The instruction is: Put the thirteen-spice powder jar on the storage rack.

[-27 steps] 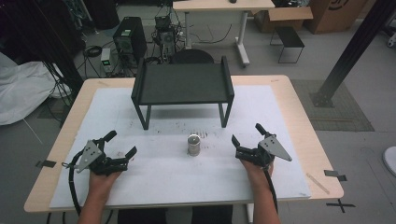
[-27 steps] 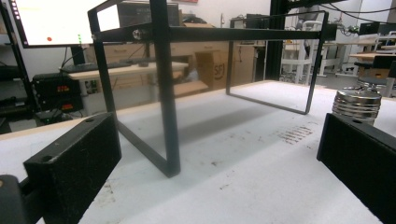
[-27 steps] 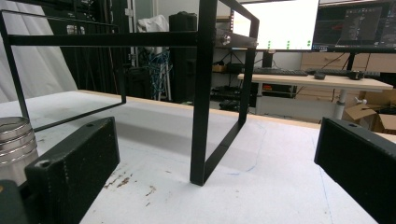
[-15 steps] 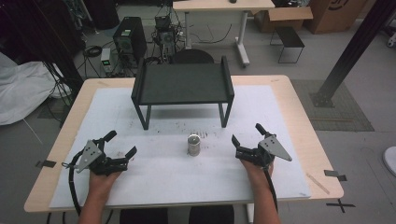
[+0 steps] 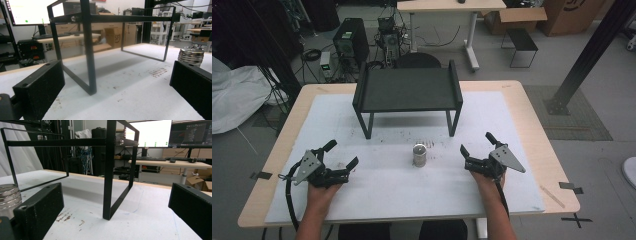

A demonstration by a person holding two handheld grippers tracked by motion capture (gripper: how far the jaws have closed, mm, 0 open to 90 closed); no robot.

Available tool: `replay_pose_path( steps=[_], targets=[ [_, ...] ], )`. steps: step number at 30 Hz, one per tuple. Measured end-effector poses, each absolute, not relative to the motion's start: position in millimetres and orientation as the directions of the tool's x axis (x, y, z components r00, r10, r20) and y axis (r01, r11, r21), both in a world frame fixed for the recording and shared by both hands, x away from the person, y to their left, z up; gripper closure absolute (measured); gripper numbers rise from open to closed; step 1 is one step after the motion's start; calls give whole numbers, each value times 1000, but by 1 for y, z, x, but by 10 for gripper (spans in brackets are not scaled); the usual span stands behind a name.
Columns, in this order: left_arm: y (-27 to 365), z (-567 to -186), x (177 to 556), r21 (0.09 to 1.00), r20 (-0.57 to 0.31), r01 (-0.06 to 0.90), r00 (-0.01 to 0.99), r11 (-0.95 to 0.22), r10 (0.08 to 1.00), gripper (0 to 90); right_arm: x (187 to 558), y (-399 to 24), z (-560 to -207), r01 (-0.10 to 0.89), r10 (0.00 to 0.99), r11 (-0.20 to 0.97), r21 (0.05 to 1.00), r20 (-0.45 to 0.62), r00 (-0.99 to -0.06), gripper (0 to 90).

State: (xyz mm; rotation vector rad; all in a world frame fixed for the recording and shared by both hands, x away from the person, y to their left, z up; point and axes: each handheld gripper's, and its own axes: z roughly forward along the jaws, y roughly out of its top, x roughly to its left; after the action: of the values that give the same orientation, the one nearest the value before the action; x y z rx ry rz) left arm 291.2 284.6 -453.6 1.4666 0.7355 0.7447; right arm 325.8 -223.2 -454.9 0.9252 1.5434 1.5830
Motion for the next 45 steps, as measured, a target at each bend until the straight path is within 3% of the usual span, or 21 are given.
replay_pose_path(
  steps=[10, 29, 45],
  targets=[
    [285, -453, 291, 1000, 18, 8, 586, -27, 810, 2, 329, -225, -453, 16, 870, -33, 999, 36, -491, 0],
    [285, -453, 291, 1000, 19, 5, 586, -27, 810, 2, 331, -228, -413, 22, 817, -33, 999, 40, -575, 0],
    [285, -454, 291, 1000, 19, 5, 586, -26, 810, 2, 336, -208, -394, 59, 723, -7, 998, 45, -690, 0]
  ],
)
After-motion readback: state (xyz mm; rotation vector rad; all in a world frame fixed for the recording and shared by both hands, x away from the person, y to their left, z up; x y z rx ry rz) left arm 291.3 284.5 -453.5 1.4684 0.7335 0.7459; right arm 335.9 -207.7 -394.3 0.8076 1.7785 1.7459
